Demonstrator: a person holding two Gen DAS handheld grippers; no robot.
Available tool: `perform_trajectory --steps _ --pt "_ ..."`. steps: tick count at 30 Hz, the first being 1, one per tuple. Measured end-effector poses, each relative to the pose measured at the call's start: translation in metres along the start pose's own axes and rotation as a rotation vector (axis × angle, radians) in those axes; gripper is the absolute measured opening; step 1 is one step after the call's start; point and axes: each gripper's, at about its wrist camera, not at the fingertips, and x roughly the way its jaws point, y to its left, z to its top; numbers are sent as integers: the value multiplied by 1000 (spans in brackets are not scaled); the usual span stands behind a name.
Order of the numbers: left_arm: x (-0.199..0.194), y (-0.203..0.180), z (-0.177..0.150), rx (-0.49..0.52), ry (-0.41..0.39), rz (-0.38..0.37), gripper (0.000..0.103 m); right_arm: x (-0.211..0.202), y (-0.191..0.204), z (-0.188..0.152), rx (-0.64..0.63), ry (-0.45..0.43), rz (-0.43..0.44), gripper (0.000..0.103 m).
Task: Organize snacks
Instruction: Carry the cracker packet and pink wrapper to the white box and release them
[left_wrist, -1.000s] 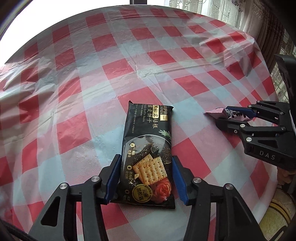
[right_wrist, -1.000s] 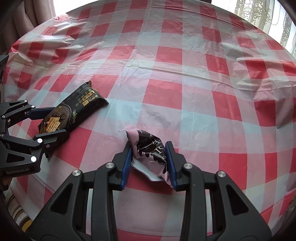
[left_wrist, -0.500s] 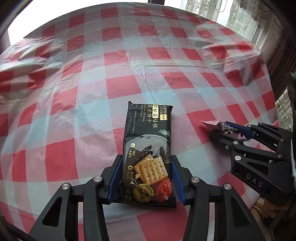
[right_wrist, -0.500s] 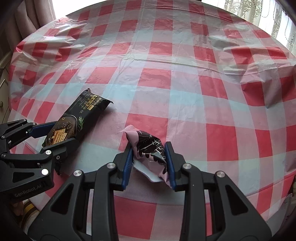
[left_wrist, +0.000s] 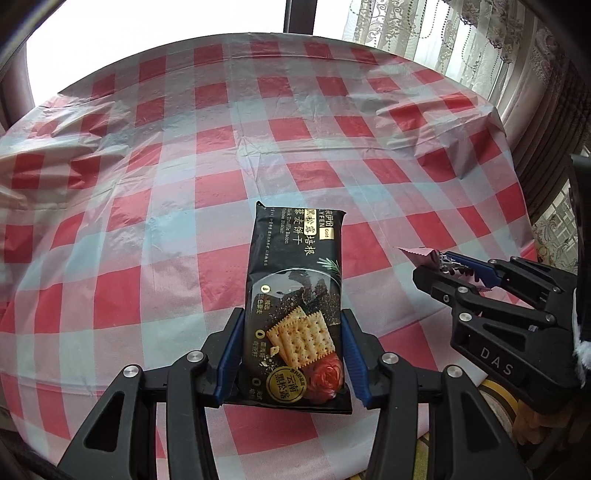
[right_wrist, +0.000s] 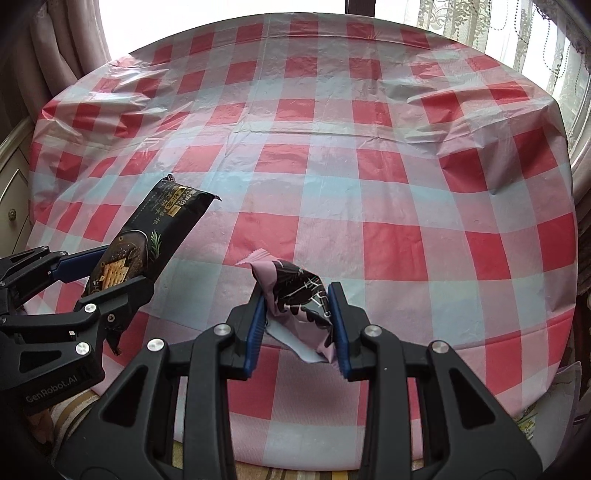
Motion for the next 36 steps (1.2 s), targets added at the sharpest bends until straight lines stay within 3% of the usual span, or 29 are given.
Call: perform_trajectory --steps 11,20,28,36 --pt "-20 -49 -6 53 -22 -72 50 -45 -44 -32 78 -31 -25 36" --pt "-35 -104 -12 128 -32 -147 50 -83 -91 -64 134 -56 -94 36" --pt "-41 -170 -23 211 -13 -243 50 -118 -163 -109 252 -63 -191 36" --pt "-32 -249 -34 327 54 -334 50 -139 -235 -160 404 -46 -279 36"
